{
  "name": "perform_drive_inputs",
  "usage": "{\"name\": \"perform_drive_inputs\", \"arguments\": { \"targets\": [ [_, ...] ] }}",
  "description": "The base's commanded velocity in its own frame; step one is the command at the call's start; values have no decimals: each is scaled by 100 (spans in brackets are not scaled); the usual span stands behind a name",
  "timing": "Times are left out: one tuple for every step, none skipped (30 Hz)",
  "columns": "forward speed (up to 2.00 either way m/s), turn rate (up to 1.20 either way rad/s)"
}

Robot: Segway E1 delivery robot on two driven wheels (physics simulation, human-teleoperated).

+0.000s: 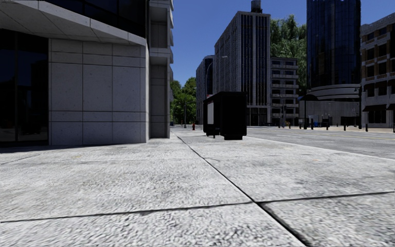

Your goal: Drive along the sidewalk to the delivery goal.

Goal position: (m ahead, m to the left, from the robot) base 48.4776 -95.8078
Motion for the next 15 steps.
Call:
{"name": "perform_drive_inputs", "arguments": {
  "targets": [
    [200, 0],
    [200, 0],
    [200, 0],
    [200, 0],
    [200, 0],
    [200, 0],
    [200, 0],
    [200, 0],
    [200, 0],
    [200, 0],
    [200, 0],
    [200, 0],
    [200, 0],
    [200, 0],
    [200, 0]
  ]
}}
